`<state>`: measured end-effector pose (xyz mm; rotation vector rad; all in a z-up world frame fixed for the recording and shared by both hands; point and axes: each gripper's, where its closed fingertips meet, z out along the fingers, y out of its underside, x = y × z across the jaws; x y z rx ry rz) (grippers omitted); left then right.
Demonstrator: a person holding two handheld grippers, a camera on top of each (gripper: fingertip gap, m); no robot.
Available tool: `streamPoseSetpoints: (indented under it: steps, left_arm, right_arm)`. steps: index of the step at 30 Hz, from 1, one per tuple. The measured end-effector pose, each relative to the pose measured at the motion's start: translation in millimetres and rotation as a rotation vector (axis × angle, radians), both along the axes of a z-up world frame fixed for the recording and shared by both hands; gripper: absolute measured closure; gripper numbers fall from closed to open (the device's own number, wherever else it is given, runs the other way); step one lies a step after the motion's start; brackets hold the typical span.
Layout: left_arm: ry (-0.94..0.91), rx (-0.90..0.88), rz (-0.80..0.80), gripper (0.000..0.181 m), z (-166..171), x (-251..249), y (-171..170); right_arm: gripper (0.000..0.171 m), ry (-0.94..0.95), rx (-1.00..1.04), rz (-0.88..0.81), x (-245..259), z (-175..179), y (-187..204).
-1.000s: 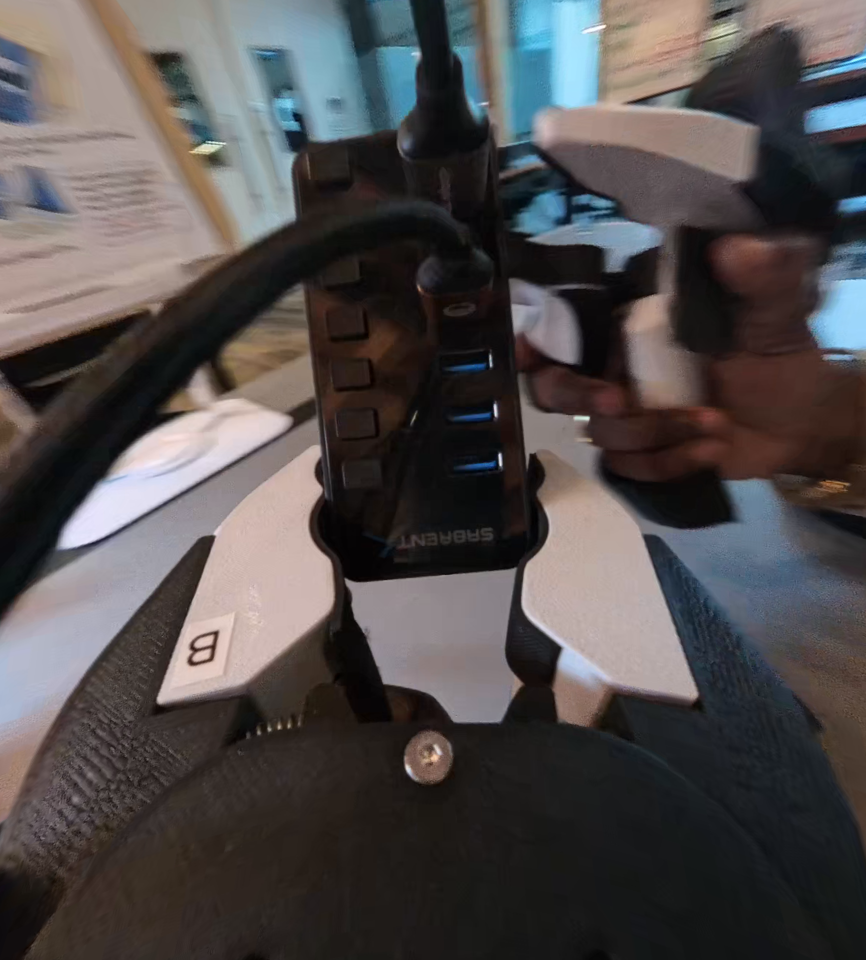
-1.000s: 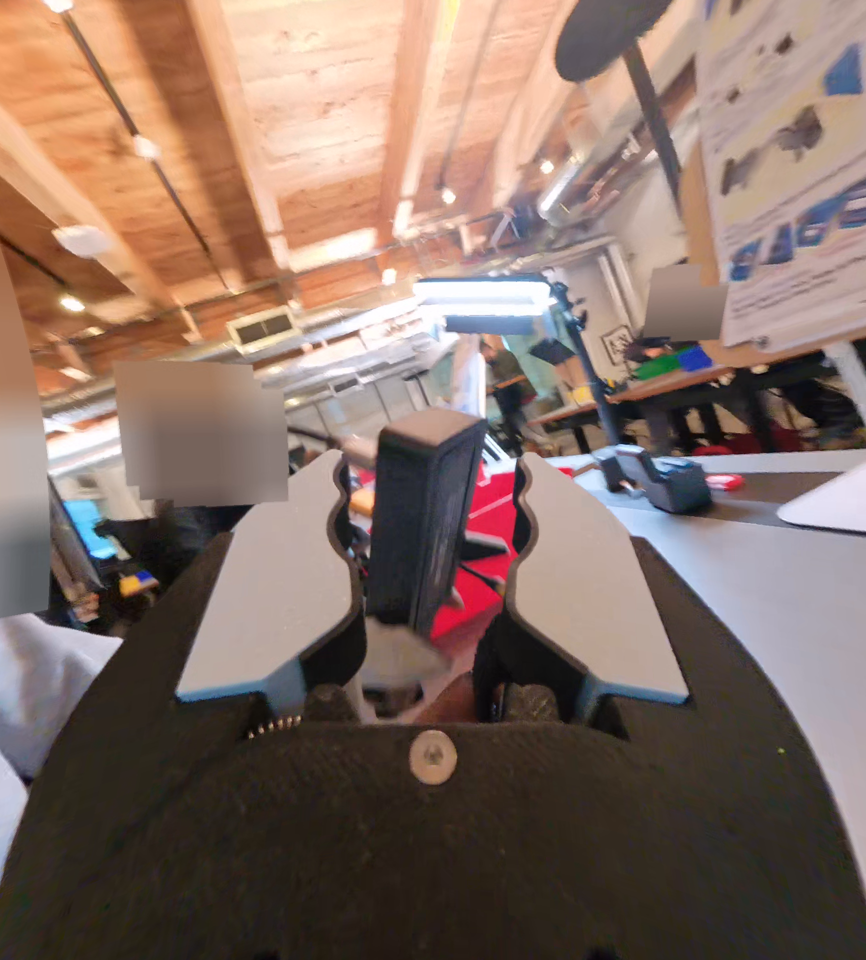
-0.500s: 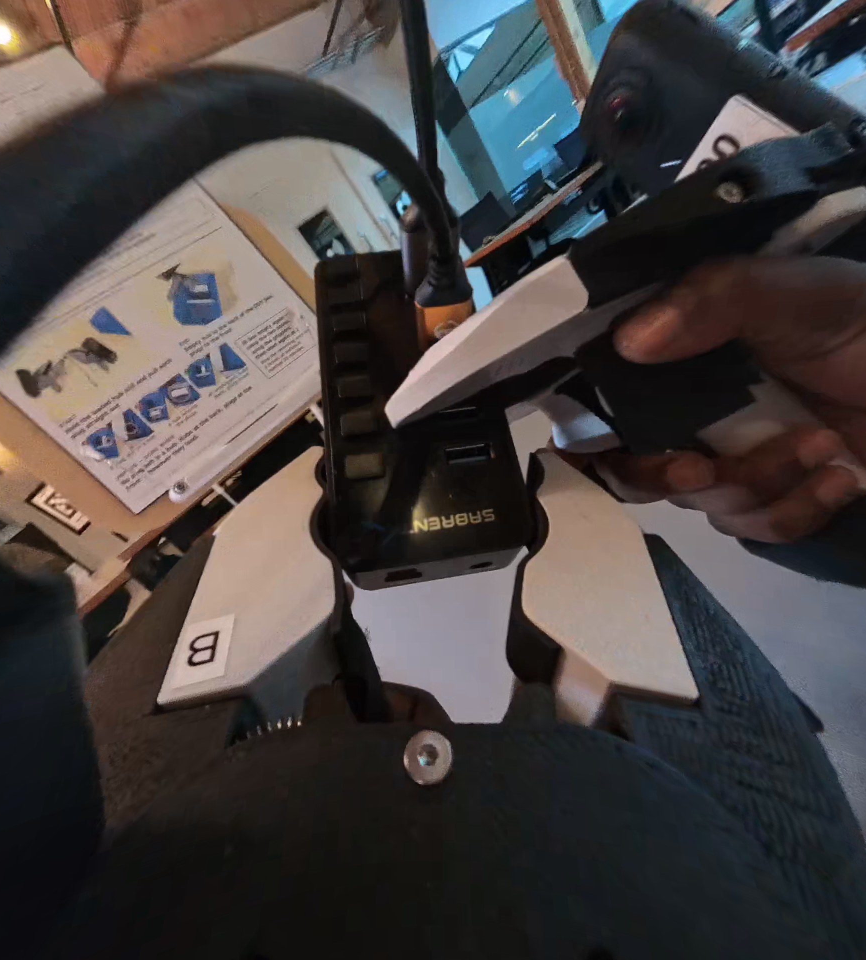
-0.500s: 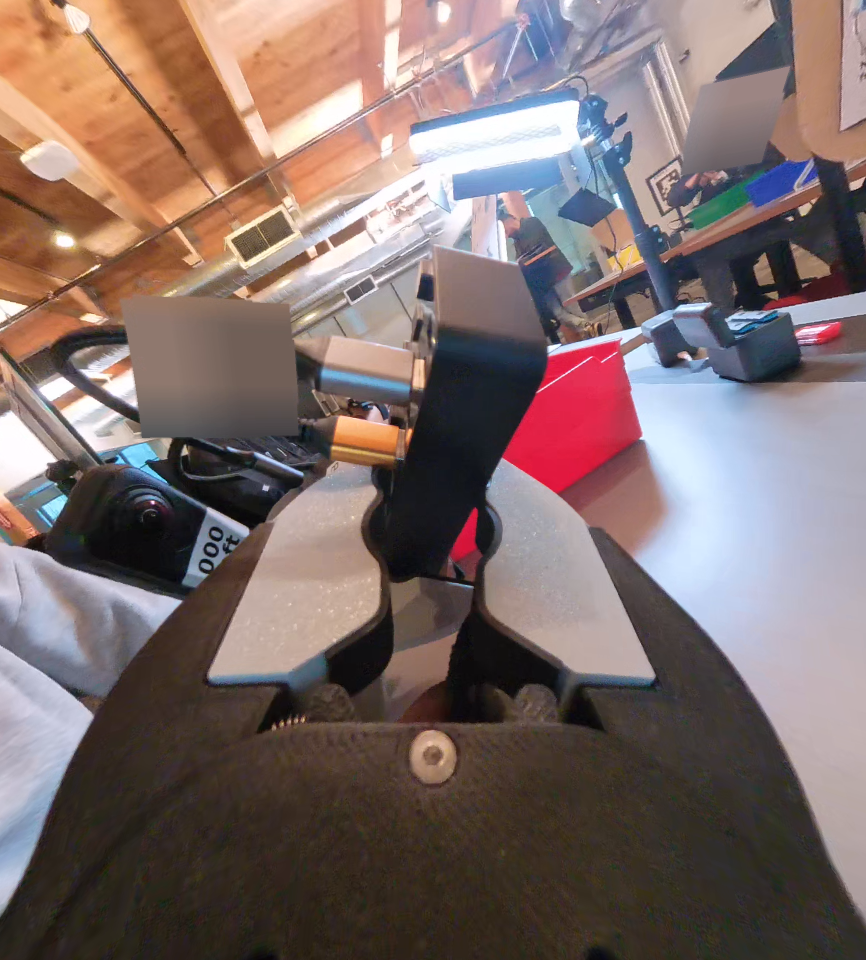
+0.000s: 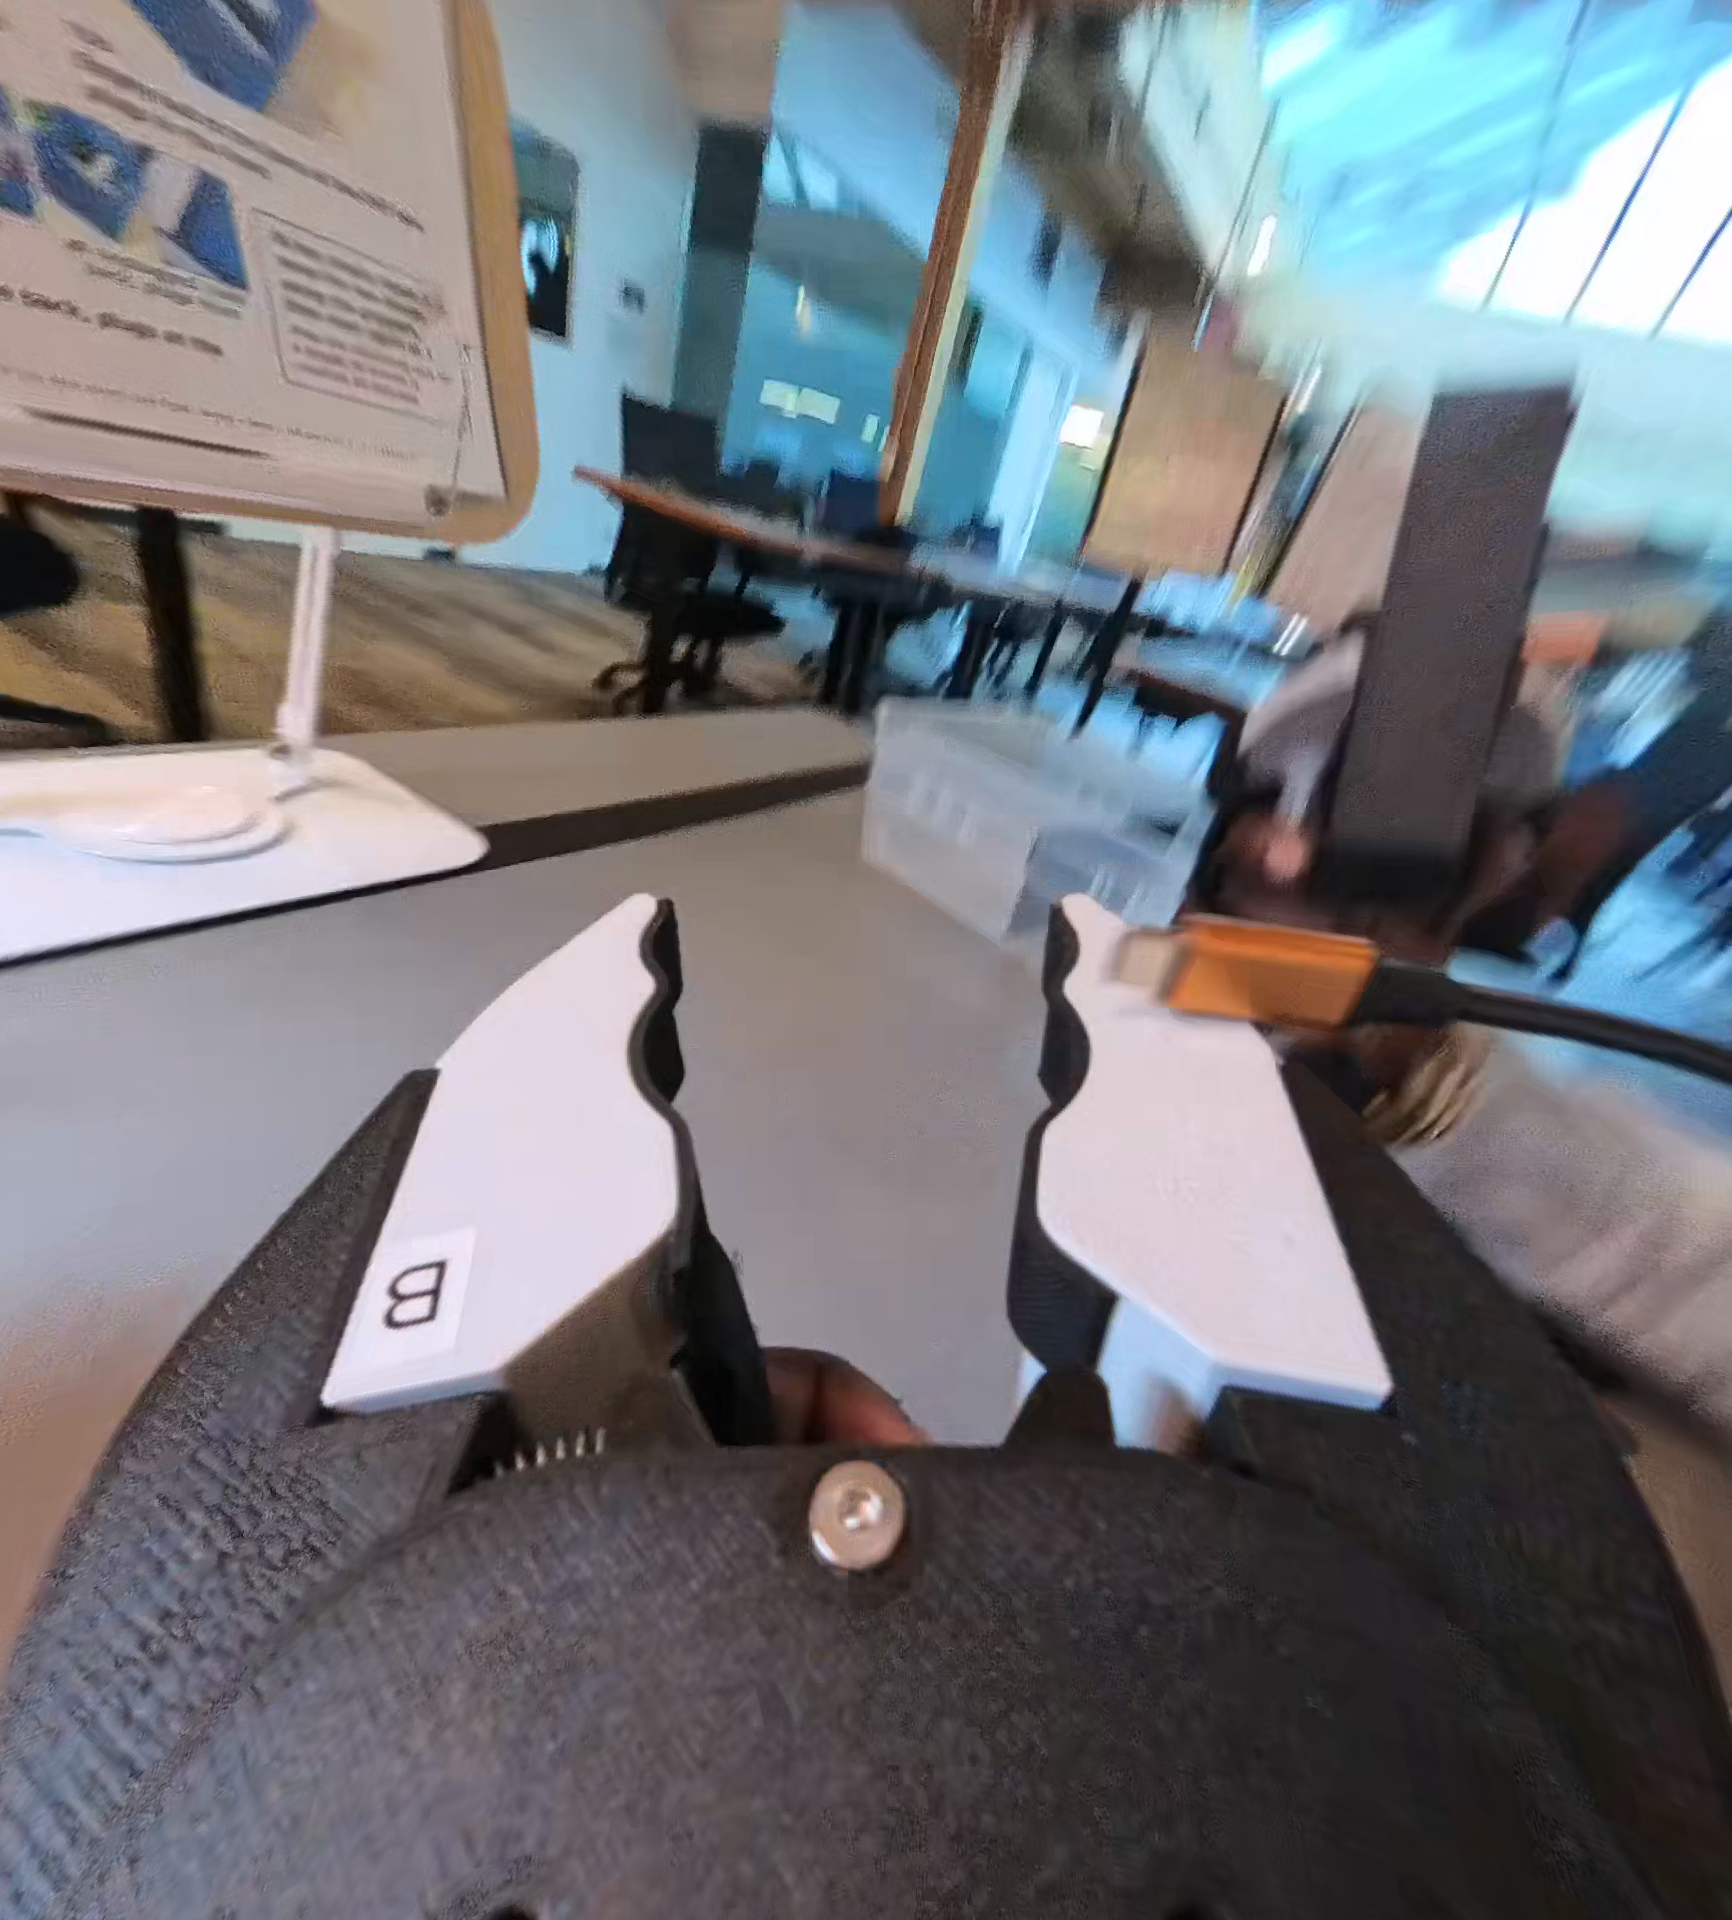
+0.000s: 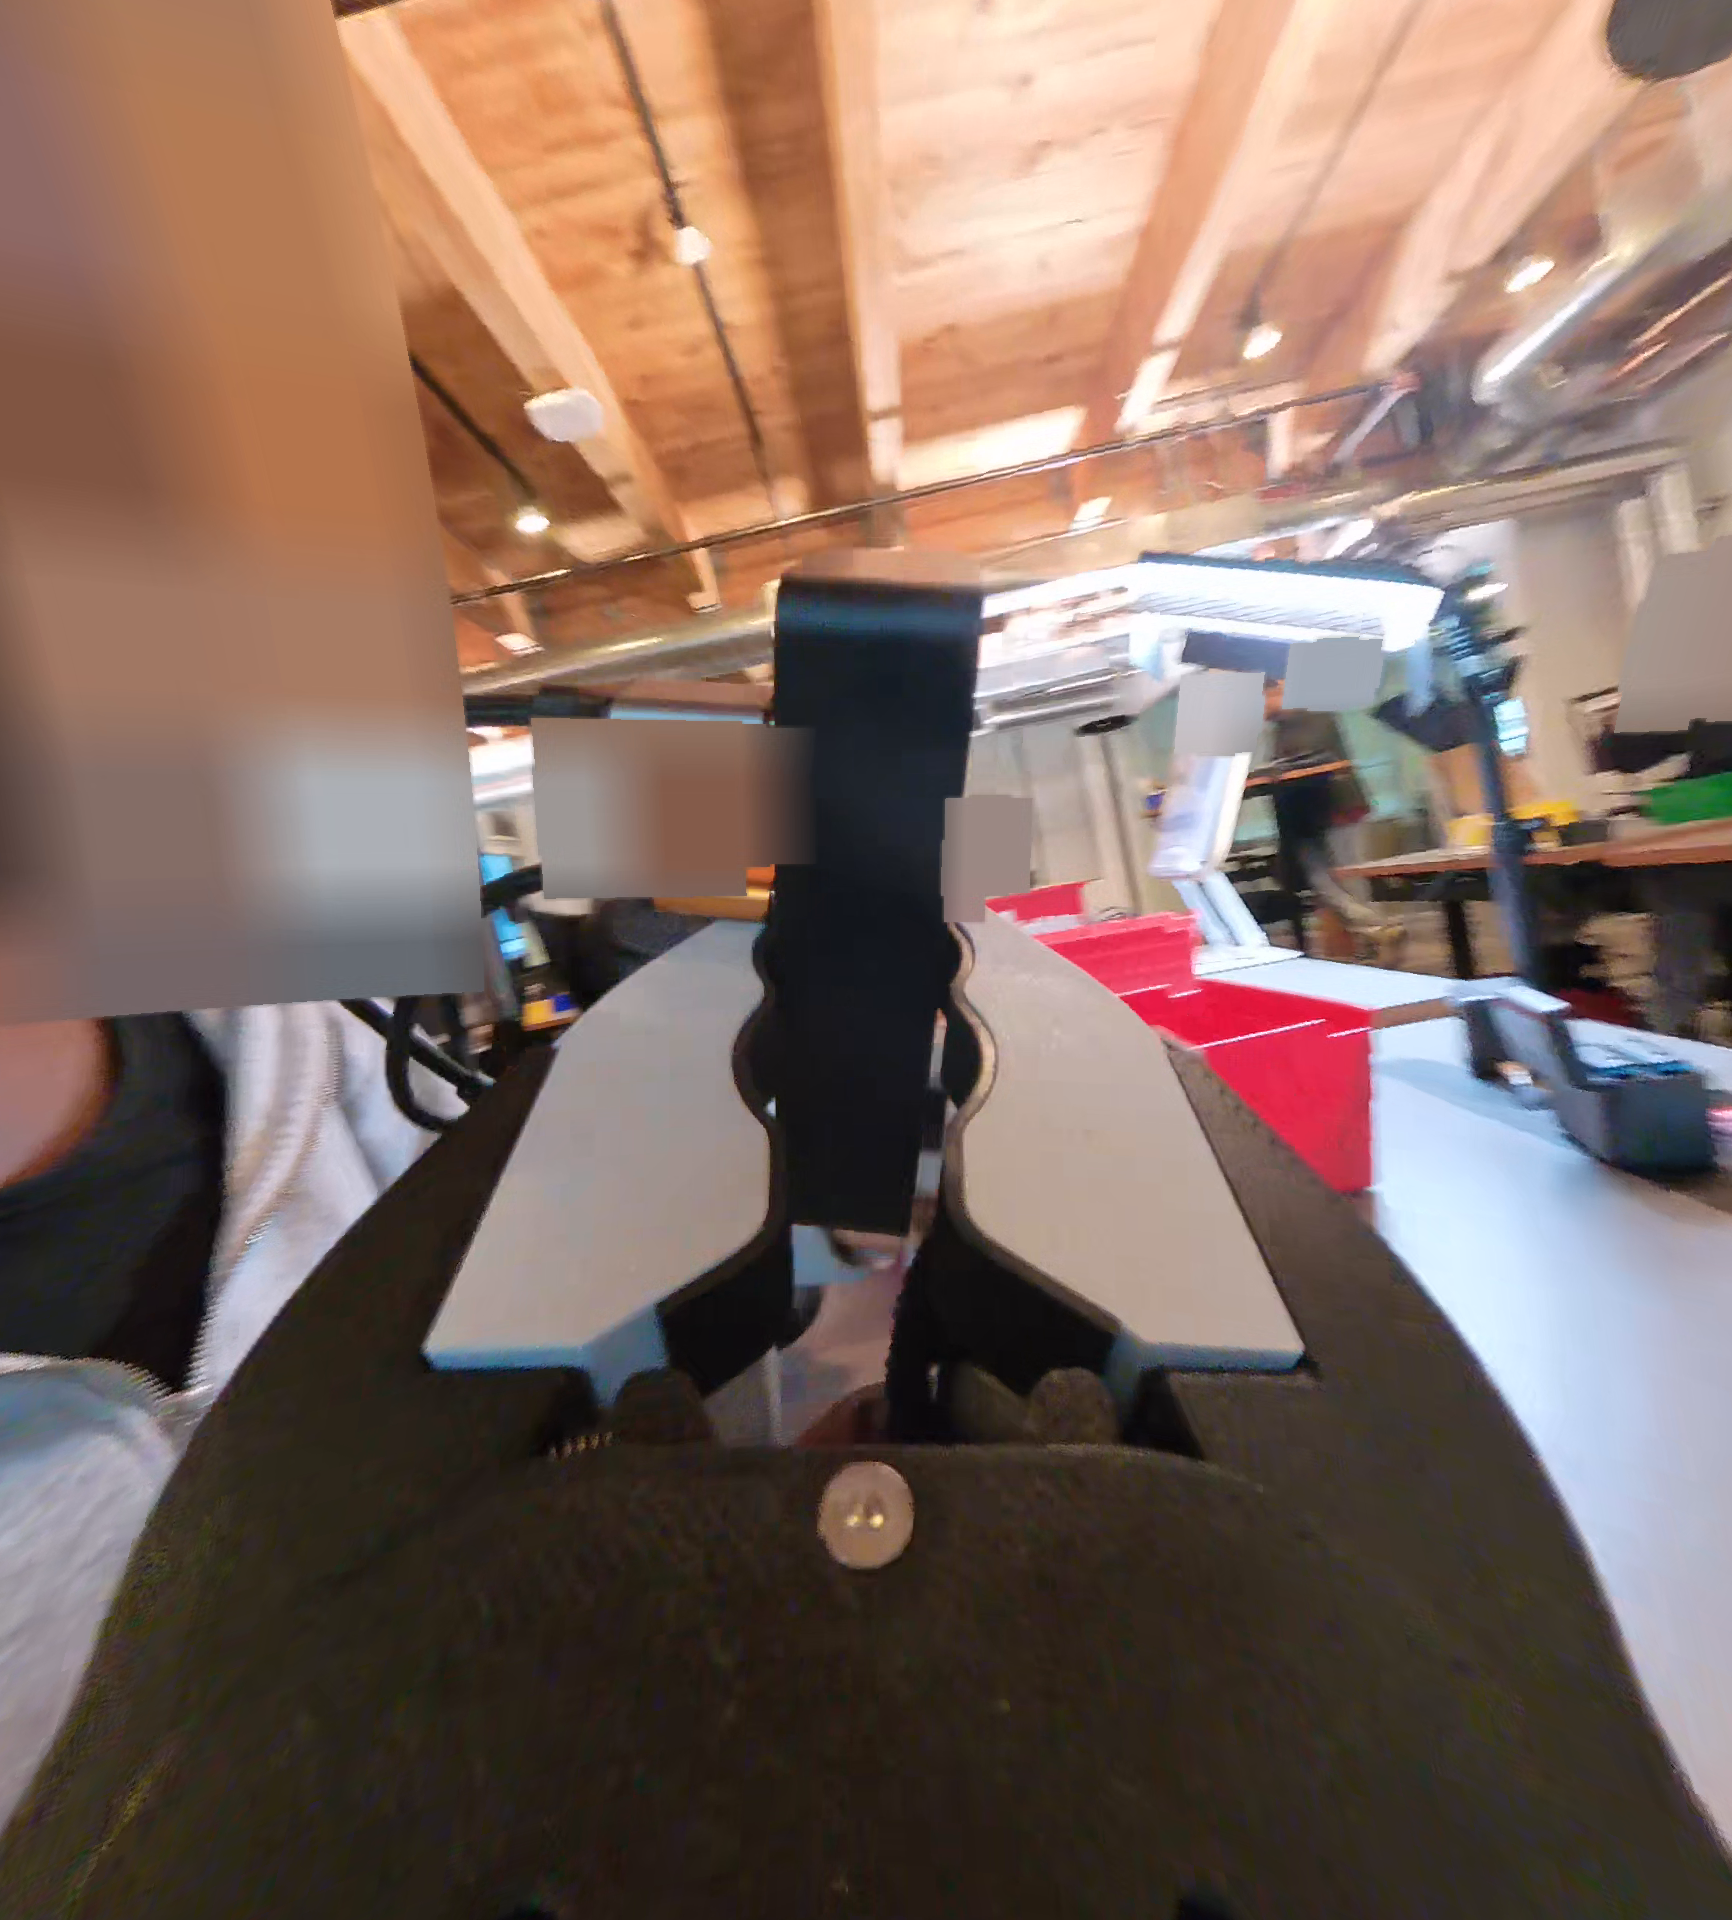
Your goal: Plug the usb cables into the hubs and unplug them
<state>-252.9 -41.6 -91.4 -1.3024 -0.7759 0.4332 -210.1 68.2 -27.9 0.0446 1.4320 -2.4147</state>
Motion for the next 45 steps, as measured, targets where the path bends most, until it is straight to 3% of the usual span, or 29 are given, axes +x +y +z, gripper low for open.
streamPoseSetpoints:
  steps: [3,5,9,13,18,24,25,26,31,33,37,40,45]
  left_arm:
    - [-0.064,0.400,-0.070,0.106,27.8,1.0,-19.7]
    - [-0.080,0.504,-0.163,0.100,39.6,8.3,-21.4]
    - [-0.077,0.271,-0.383,0.100,30.4,36.2,19.7]
    - [-0.049,0.066,-0.477,0.106,11.9,60.1,58.4]
    - [-0.055,0.060,-0.539,0.125,6.1,70.6,70.5]
    - [-0.082,0.059,-0.555,0.130,-3.3,73.6,80.8]
    - [-0.060,0.063,-0.572,0.146,-0.8,76.9,81.4]
    - [-0.053,0.062,-0.566,0.147,0.5,76.7,81.8]
    - [0.051,0.015,-0.398,0.151,5.2,62.8,73.3]
    - [0.083,-0.019,-0.225,0.151,6.0,44.6,57.9]
    - [0.133,-0.246,0.235,0.151,-5.5,2.9,5.2]
    - [0.245,-0.482,0.453,0.150,-9.7,-8.6,-17.0]
    - [0.266,-0.553,0.419,0.151,-19.4,-6.3,-1.4]
  right_arm:
    - [0.144,0.007,0.040,0.134,17.7,-5.7,-7.3]
    - [0.144,0.015,0.103,0.141,21.2,-14.5,-17.2]
    - [0.144,0.056,0.316,0.055,16.7,-45.6,-40.7]
    - [0.144,0.106,0.438,0.082,28.3,-67.5,-55.1]
    - [0.144,0.115,0.451,0.148,41.6,-71.4,-60.3]
    - [0.144,0.158,0.523,0.155,48.5,-85.2,-66.8]
    - [0.144,0.151,0.526,0.149,47.1,-85.5,-67.1]
    - [0.144,0.144,0.520,0.158,47.3,-84.5,-66.9]
    - [0.141,0.118,0.516,0.074,34.6,-82.4,-70.4]
    - [0.128,0.095,0.502,-0.029,16.4,-78.5,-66.8]
    - [0.129,-0.057,0.415,-0.301,-34.7,-61.0,-48.3]
    - [0.131,-0.074,0.346,-0.385,-39.3,-49.9,-45.0]
    - [0.134,0.151,0.517,-0.503,-21.8,-72.7,-74.1]
